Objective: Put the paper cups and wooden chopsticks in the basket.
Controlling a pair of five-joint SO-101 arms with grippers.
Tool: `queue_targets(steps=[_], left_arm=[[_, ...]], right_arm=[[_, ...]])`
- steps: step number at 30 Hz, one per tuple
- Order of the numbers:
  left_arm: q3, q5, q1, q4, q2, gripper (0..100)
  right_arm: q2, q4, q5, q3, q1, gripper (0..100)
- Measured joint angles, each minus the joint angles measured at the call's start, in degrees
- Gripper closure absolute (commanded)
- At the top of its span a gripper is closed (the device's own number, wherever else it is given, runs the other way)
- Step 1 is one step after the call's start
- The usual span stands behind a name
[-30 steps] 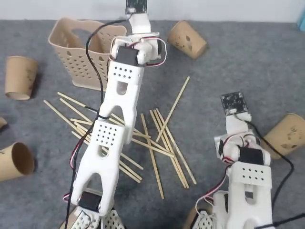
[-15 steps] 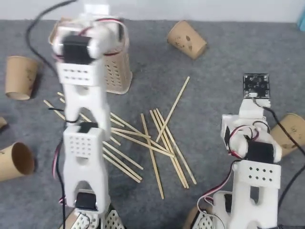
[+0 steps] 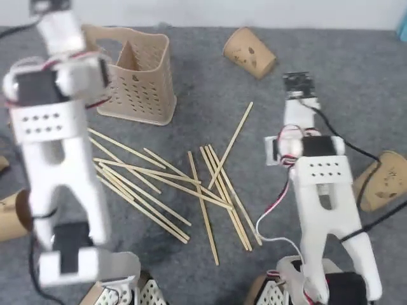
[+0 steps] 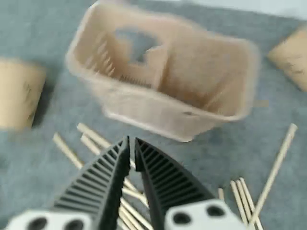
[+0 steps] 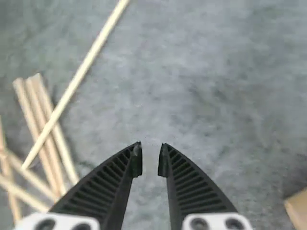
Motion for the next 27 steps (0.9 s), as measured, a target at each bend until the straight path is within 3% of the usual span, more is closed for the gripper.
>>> queue_targets(steps=[6,14,21,27], left_arm=[[34.55,-0.09,-9.05,-17.85,-14.42,99],[72.88,-8.09,-14.42,-36.04,-26.64,99],[87.56,-9.05,-14.86,-50.11,-27.43,99],[88.18,-9.05,-14.95,-51.87,-27.78,99]], right_arm=[[0.35,1.05,-0.18,-0.26,-8.7,91.9],[1.23,-4.04,-0.18,3.87,-22.15,91.4],[3.08,-13.01,-4.84,8.97,-25.41,91.3],[12.48,-15.38,-6.95,8.09,-26.81,80.8]])
